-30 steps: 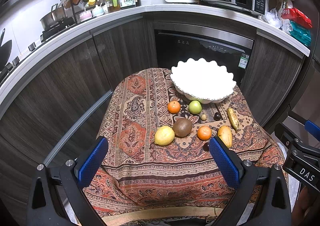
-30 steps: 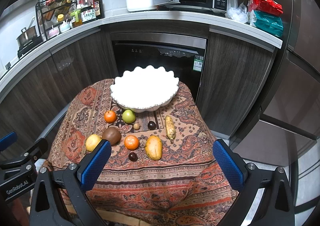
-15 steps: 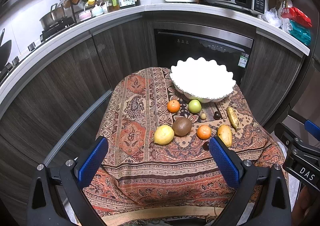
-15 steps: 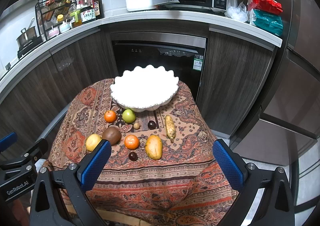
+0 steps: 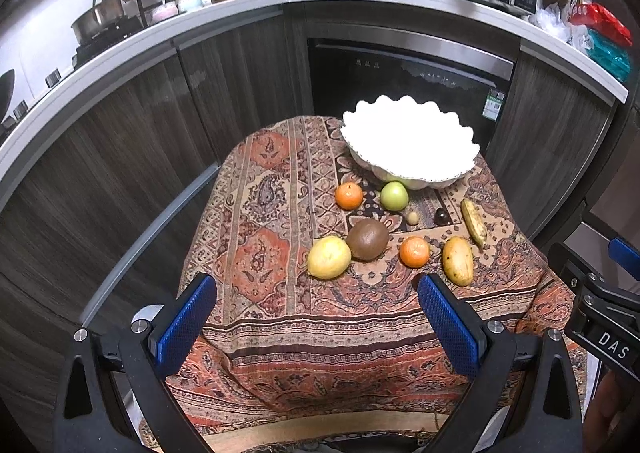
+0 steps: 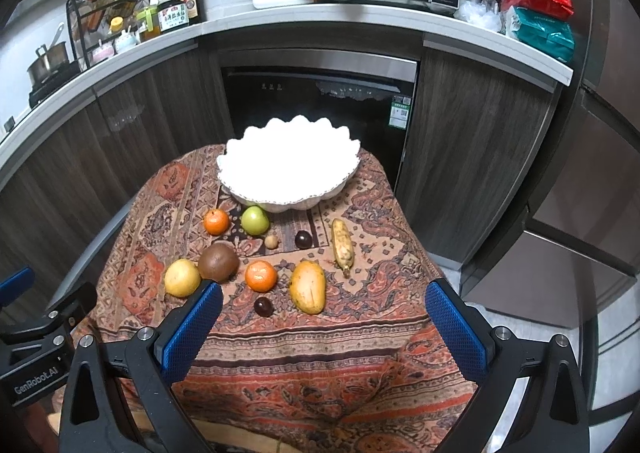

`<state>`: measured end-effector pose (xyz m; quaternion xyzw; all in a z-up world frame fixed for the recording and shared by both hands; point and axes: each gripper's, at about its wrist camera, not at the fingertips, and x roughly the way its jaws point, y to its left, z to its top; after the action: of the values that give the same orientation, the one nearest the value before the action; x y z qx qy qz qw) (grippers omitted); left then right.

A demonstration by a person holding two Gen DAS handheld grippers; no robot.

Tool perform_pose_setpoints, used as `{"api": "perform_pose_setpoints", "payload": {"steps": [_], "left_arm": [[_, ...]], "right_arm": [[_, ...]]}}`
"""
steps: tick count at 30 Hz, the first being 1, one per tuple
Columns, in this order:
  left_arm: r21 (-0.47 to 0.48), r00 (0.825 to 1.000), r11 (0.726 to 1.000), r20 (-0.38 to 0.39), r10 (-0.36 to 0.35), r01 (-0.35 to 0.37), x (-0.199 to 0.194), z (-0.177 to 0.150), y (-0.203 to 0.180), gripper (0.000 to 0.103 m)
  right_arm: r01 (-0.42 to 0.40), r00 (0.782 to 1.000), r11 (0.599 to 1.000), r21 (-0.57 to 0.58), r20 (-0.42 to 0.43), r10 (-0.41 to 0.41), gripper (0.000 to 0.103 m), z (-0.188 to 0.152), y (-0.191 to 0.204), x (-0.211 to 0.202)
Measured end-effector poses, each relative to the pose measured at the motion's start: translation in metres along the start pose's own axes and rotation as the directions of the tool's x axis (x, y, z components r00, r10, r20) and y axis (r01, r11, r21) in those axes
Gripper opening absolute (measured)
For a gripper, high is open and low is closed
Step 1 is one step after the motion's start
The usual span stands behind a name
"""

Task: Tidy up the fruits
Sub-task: 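Move left gripper toward the yellow grapefruit while right gripper approaches the mango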

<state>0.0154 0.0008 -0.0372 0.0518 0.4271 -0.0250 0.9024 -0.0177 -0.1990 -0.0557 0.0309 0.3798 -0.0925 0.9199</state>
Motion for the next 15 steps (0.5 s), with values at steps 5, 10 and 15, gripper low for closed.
{"api": "perform_pose_setpoints", "payload": {"steps": [5, 10, 15], "left_arm": [[0.007, 1.000, 1.000, -0.016, 0.001, -0.001, 0.014, -0.001, 0.000, 0.102], [0.015, 1.000, 1.000, -0.027, 0.003, -0.002, 0.033, 0.000, 0.001, 0.102], [0.019, 0.999, 1.000, -0.029, 0.013, -0.012, 0.052, 0.001, 0.002, 0.102]], "right_arm": [[0.003, 1.000, 1.000, -0.010, -0.025, -0.003, 0.102, -0.001, 0.004, 0.017], [0.002, 0.999, 1.000, -0.018, -0.047, -0.003, 0.102, -0.002, 0.009, 0.033], [0.002, 0.998, 1.000, -0.025, -0.061, -0.004, 0.102, -0.003, 0.014, 0.053]]}}
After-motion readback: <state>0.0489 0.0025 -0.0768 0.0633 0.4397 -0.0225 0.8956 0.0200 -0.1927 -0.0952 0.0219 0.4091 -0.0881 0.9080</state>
